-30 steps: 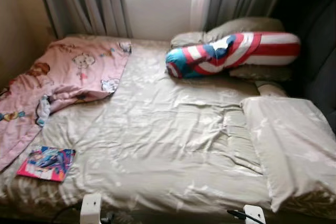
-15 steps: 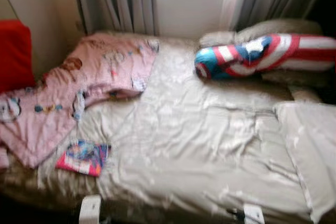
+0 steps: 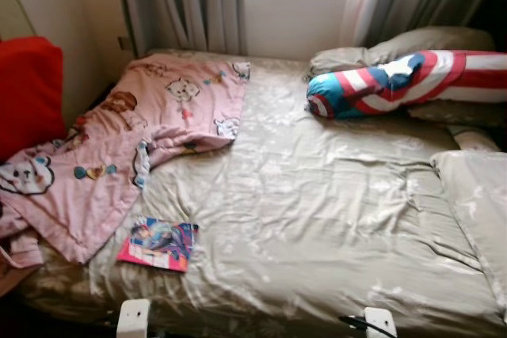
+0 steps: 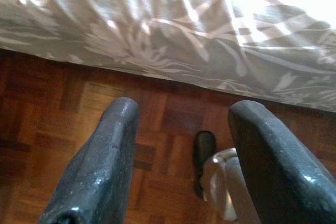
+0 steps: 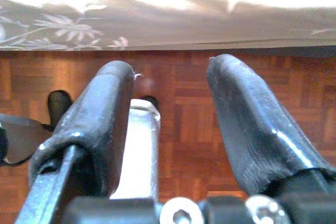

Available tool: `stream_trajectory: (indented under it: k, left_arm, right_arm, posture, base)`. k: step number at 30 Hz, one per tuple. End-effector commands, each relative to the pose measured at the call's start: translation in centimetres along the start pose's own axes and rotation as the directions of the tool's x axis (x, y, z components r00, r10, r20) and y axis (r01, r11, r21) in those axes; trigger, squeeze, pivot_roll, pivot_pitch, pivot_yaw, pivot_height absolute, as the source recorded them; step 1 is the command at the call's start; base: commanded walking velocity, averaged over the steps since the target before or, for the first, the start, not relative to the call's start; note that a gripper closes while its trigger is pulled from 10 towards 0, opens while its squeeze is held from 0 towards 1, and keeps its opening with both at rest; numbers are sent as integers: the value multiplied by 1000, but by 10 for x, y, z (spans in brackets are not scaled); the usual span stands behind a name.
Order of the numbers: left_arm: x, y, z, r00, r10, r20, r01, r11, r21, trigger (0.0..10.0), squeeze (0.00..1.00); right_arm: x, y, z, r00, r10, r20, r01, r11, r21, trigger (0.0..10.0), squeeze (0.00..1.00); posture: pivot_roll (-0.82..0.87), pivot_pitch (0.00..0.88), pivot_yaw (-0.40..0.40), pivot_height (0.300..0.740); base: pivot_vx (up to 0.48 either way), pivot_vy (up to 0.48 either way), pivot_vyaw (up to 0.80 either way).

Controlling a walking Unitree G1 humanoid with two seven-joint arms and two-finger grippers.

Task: Clean up the room

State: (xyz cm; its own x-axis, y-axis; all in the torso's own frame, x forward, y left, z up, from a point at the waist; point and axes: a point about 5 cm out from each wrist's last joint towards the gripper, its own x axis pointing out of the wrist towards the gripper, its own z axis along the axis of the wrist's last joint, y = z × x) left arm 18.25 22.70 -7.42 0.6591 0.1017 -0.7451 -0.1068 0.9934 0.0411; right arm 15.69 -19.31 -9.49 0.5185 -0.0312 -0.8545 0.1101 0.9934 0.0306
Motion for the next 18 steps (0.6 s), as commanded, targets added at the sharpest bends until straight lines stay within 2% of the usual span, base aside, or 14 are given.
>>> stream_trajectory:
  k: [1, 16, 18]
  left_arm:
    - [0, -7, -4, 1000, -14, -20, 14, 1000, 2, 10000, 0]
    - [-2, -3, -9, 999, -5, -33, 5, 1000, -10, 10000, 0]
    - [-1, -3, -8, 1000, -5, -31, 5, 1000, -9, 10000, 0]
  right_arm:
    - [-1, -9, -2, 1000, -19, -8, 19, 1000, -10, 10000, 0]
    - [-1, -8, -3, 1000, -13, -12, 13, 1000, -24, 10000, 0]
    - [-1, -5, -3, 1000, -9, -11, 9, 1000, -26, 10000, 0]
  posture:
    - [48, 0, -36, 740]
    - [46, 0, -35, 740]
    - [48, 0, -33, 740]
  base:
    - [0, 360, 0]
    - [0, 361, 0]
    - [0, 360, 444]
